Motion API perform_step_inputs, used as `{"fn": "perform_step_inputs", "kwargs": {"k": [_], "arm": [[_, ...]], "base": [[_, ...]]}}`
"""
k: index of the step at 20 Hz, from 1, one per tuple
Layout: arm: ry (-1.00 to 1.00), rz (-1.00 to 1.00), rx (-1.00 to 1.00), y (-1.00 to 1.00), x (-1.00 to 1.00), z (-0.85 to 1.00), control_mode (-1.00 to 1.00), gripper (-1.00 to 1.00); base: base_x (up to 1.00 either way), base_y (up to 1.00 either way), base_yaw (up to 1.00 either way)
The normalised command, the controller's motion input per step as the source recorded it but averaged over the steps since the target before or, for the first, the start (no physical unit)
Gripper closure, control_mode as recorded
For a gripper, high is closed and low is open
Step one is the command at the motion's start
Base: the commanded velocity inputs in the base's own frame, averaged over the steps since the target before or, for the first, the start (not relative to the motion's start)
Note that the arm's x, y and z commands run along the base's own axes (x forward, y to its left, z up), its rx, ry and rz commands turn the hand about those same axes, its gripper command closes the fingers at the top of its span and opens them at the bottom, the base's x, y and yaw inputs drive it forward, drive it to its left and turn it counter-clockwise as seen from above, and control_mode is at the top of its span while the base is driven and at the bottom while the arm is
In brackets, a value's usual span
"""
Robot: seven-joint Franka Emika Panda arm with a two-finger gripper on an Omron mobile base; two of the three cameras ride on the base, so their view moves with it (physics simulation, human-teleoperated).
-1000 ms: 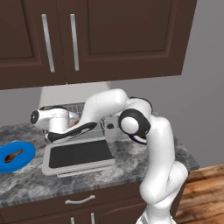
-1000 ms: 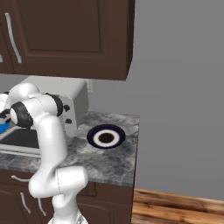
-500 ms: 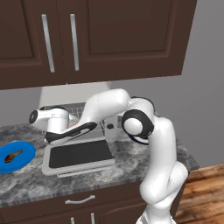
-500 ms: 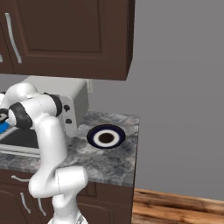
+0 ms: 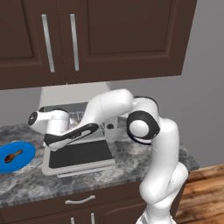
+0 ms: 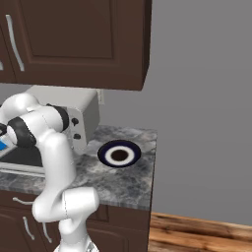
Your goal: Open the toaster oven door. Place the bread on the bottom rack in the toaster oven and place the chicken drumstick on the top rack.
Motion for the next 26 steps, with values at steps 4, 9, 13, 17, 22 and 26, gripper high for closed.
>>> {"fn": "perform_step_inputs", "kwargs": {"k": [4,9,13,17,22,26], "arm": [[0.06,0.00,0.04,0.07,-0.55,-0.26,-1.00,1.00],[0.08,0.00,0.03,0.11,-0.50,-0.27,-1.00,1.00],[0.07,0.00,0.03,0.09,-0.51,-0.25,-1.00,1.00],[0.04,0.00,0.03,0.10,-0.53,-0.25,-1.00,1.00],[0.05,0.00,0.03,0.09,-0.48,-0.26,-1.00,1.00],[0.06,0.00,0.02,0.01,-0.25,-0.21,-1.00,1.00]], "base": [[0.00,0.00,0.00],[0.00,0.00,0.00],[0.00,0.00,0.00],[0.00,0.00,0.00],[0.00,0.00,0.00],[0.00,0.00,0.00]]}}
